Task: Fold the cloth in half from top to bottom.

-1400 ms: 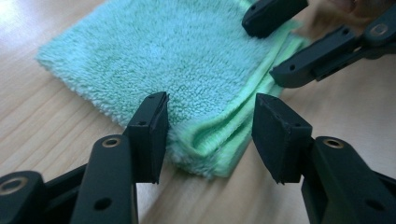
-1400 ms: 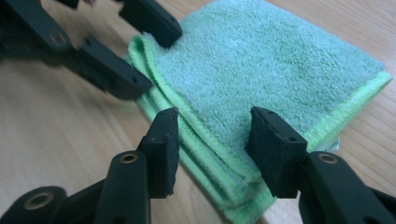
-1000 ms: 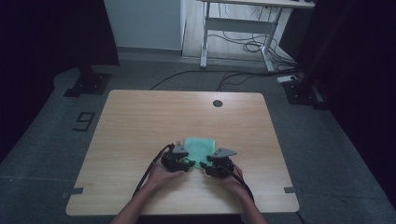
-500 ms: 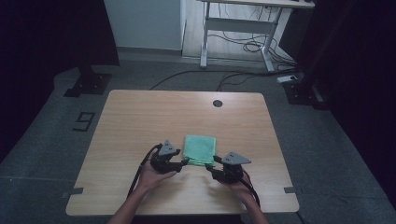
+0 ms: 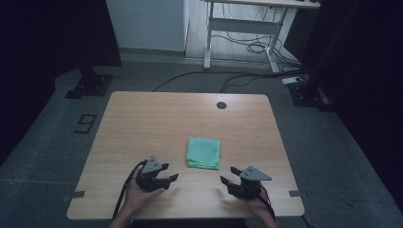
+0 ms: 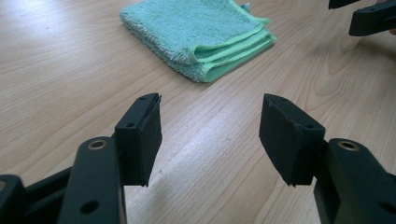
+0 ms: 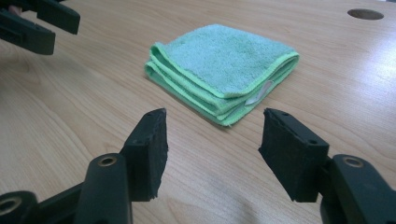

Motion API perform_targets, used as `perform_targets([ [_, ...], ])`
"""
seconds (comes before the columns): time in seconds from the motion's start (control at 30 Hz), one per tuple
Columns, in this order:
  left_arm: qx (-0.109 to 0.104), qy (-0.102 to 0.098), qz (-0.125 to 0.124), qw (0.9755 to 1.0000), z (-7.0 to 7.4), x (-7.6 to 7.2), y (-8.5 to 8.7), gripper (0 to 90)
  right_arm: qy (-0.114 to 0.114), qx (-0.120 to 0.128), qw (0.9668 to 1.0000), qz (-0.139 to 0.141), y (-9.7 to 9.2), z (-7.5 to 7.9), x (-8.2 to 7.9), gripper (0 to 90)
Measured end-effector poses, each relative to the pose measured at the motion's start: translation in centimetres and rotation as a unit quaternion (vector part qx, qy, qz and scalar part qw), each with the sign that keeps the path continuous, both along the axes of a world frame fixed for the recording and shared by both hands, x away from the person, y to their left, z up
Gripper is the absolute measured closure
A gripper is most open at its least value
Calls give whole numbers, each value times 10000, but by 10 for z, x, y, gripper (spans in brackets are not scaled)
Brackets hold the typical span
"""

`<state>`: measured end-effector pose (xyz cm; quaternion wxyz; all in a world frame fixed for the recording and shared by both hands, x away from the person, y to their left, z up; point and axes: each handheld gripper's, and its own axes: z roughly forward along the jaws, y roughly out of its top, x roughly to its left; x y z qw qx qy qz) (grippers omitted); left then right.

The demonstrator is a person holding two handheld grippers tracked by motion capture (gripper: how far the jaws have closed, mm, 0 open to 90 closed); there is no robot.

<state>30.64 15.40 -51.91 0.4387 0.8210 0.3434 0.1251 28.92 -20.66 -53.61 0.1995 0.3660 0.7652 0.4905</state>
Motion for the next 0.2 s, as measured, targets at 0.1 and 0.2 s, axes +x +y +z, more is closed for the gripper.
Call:
perform_targets([
  [0.1,-31,-2,-6,10000,1,0,1,382,-18,0,10000,11,3,0,0,389],
  [0.2,-43,9,-4,10000,1,-2,2,372,-40,5,10000,29,4,1,-1,379],
])
